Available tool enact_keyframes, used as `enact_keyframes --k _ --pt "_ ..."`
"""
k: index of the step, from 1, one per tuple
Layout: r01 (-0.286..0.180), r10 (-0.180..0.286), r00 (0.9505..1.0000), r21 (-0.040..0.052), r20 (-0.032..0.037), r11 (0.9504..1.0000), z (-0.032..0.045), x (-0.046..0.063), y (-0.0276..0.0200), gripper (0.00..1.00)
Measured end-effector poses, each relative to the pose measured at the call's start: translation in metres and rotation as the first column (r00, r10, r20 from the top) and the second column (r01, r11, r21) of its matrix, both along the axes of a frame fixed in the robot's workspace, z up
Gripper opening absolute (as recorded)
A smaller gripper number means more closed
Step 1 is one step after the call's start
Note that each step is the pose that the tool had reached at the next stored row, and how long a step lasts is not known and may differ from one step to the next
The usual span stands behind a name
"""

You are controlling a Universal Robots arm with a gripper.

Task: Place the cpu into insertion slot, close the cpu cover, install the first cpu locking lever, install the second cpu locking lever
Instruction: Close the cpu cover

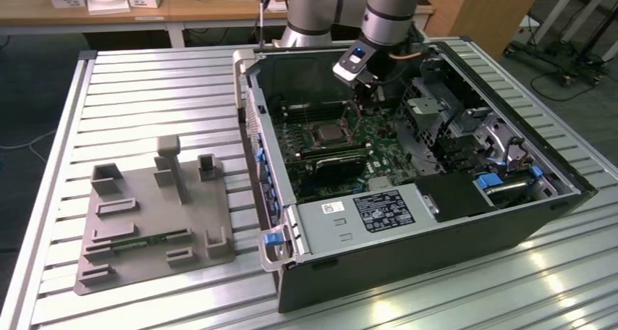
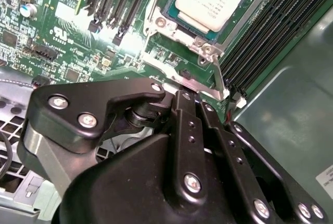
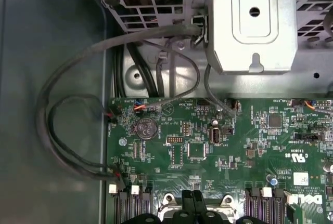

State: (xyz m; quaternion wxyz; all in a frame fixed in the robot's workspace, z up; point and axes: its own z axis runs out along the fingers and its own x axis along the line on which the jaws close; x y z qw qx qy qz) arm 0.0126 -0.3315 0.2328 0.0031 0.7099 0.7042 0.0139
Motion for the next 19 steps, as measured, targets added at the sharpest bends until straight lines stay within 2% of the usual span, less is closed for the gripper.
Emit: enact_keyframes --k 6,13,19 --pt "0.0 0.0 1.0 -0.0001 0.0 1.0 -0.0015 -0.006 0.0 0.1" --pt "0.0 0.0 1.0 0.0 0.0 1.0 -0.003 -0.02 0.0 0.1" --pt "0.0 0.0 1.0 -0.0001 0.0 1.0 -0.0038 -0.026 0.0 0.1"
